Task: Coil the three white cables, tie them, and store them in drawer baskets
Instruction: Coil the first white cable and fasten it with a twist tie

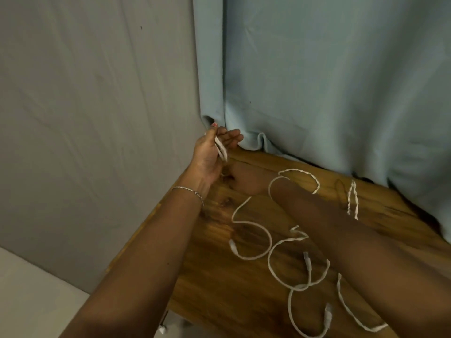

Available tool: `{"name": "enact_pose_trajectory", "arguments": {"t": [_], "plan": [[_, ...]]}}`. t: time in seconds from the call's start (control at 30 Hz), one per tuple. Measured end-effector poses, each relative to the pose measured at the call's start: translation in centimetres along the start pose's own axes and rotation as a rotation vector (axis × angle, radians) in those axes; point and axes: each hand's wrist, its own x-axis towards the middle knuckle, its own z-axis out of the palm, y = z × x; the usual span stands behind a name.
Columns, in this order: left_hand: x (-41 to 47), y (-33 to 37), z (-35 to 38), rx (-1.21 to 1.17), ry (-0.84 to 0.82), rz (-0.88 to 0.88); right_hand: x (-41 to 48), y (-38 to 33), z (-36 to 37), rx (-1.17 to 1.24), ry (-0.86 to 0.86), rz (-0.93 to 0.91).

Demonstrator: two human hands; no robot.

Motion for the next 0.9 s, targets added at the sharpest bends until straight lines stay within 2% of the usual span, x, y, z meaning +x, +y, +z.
{"name": "enact_pose_trajectory", "arguments": {"t": [0.07,0.13,0.23,0.3,0.37,0.43,0.53,0.73,0.9], "plan": [[0.5,-0.1,-0.6,0.091,0.011,0.038,-1.1,-0.4,-0.7,-0.010,-0.050,-0.144],[0.8,-0.2,-1.3,0.278,0.038,0.027,-1.6,-0.3,-1.8,-0.002,-0.017,-0.198],[1.0,-0.6,-2.5,0.768,0.047,-0.003,-1.1,0.2,-3.9,0.182,0.040,-0.136],[0.7,-1.0,-2.6,0.950,-0.010,0.001,-0.7,0.8,-4.8,0.209,0.133,-0.079],[0.0,-1.2,-1.9,0.870,-0.106,-0.029,-0.5,1.4,-5.5,0.233,0.204,-0.021],[-0.7,-1.4,-0.9,0.678,-0.193,-0.117,-0.8,1.7,-6.1,0.340,0.260,0.002],[-0.6,-1.9,-0.6,0.516,-0.252,-0.269,-0.8,2.6,-6.0,0.488,0.310,0.043],[-0.5,-3.5,-0.2,0.118,-0.388,-0.467,-0.7,4.7,-4.2,0.606,0.432,0.117],[-0.3,-4.2,0.6,-0.029,-0.341,-0.379,-1.2,5.8,-0.6,0.809,0.467,0.158]]}}
